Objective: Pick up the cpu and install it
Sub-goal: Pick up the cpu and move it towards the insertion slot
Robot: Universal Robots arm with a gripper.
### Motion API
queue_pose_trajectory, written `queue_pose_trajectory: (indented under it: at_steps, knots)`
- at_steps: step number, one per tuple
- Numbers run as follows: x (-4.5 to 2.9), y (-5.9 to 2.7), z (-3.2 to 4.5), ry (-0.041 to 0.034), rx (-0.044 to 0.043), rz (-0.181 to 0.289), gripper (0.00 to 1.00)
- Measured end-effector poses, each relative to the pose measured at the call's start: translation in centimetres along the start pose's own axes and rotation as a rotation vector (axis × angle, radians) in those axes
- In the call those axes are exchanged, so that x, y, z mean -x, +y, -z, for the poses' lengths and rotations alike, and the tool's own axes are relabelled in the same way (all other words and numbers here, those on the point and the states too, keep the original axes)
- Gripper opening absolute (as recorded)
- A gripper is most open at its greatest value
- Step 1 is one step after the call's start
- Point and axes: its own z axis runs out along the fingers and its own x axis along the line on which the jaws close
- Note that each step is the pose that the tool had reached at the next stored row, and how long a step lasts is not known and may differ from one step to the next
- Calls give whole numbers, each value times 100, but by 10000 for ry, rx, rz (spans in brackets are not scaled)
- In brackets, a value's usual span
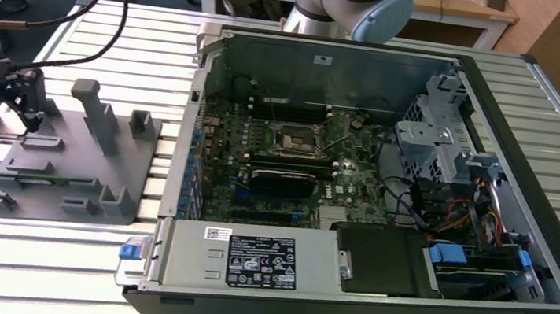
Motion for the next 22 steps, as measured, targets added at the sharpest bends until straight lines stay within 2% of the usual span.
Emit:
queue_pose_trajectory:
  at_steps: [13,22]
  knots:
    - [-1,17,240,0,0,0,54]
    - [-2,41,476,0,0,-1,54]
